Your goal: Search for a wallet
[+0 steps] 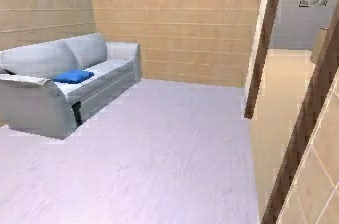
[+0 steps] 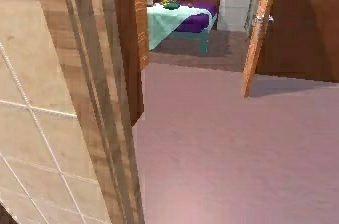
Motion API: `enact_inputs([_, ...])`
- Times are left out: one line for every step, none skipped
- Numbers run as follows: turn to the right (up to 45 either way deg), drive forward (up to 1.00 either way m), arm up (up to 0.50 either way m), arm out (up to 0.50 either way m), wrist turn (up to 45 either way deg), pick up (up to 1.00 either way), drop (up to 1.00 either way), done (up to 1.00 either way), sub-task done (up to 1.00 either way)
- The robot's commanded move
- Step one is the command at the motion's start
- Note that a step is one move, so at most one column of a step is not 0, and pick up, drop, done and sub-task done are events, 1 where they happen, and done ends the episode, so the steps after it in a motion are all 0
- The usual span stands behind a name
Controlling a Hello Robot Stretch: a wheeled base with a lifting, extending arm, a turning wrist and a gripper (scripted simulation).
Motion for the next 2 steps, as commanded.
enact_inputs([0.0,1.00,0.00,0.00,0.0,0.00,0.00,0.00,0.00])
enact_inputs([0.0,0.20,0.00,0.00,0.0,0.00,0.00,0.00,0.00])
